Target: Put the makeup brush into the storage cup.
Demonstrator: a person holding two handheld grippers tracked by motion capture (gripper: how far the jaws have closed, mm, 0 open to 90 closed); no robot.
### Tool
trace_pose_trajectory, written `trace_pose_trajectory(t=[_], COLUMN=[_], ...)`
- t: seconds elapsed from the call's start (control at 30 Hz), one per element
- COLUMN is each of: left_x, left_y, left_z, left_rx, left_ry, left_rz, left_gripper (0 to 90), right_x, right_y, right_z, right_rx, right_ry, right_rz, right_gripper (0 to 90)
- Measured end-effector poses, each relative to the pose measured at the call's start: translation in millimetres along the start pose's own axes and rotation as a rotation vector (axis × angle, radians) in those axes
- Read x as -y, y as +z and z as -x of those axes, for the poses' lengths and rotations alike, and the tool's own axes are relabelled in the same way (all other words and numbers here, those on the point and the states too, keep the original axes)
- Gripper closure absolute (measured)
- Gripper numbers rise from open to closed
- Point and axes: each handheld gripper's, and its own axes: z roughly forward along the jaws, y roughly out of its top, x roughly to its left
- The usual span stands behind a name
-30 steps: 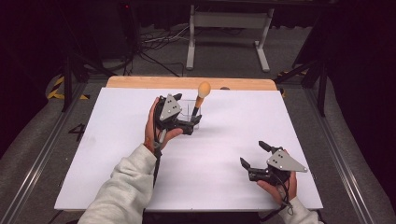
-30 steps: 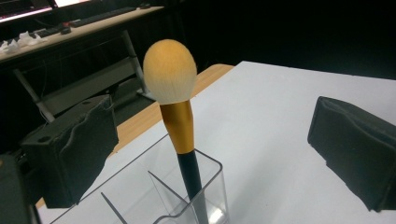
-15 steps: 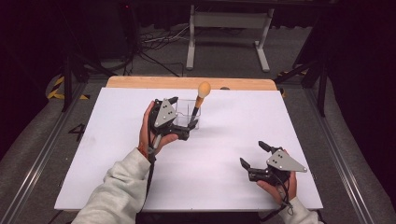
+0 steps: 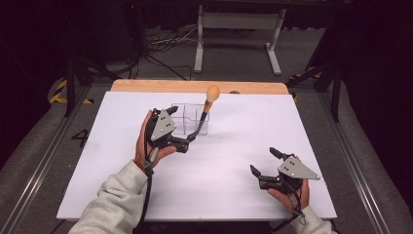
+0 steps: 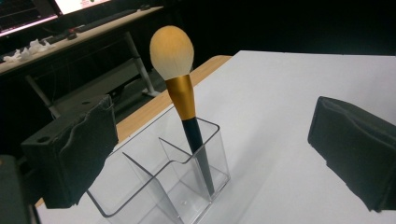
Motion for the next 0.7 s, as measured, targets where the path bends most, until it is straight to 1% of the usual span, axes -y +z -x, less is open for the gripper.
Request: trace_pose_trajectory(t=[0.13, 0.17, 0.23, 0.27, 0.4, 0.43, 0.5, 0.53, 0.7], left_x=[1.3, 1.9, 2.5, 2.2, 2.9, 3.0, 4.3, 5.1, 9.6], left_y=[-2.0, -2.0, -1.9, -2.8, -4.2, -4.5, -6.3, -7.7, -13.0], left_z=[2.1, 2.7, 2.8, 2.9, 3.3, 3.2, 3.8, 3.7, 3.7], left_rx=[-0.002, -0.001, 0.002, 0.001, 0.005, 0.003, 0.005, 0.002, 0.005], left_ry=[0.008, 0.013, 0.009, 0.016, 0.008, 0.017, 0.017, 0.025, 0.007], left_rz=[0.007, 0.003, 0.002, -0.002, 0.006, 0.0, 0.001, -0.006, -0.001], left_gripper=[2.1, 2.1, 2.1, 2.1, 2.0, 2.0, 2.0, 2.1, 2.4], right_x=[0.6, 0.5, 0.5, 0.5, 0.5, 0.6, 0.5, 0.5, 0.5], right_y=[0.2, 0.0, 0.2, 0.2, 0.2, 0.2, 0.2, 0.1, -0.1], right_z=[0.6, 0.7, 0.3, 0.1, 0.0, 0.0, 0.2, 0.3, 0.6], right_rx=[0.0, 0.001, -0.001, -0.002, -0.005, -0.004, -0.004, -0.003, -0.001], right_ry=[0.004, 0.004, 0.003, 0.002, 0.001, 0.003, 0.003, 0.003, 0.003], right_rz=[-0.003, -0.002, -0.002, -0.002, -0.004, -0.003, -0.003, -0.003, -0.003], right_gripper=[12.8, 12.8, 12.8, 12.8, 12.8, 12.8, 12.8, 12.8, 12.8])
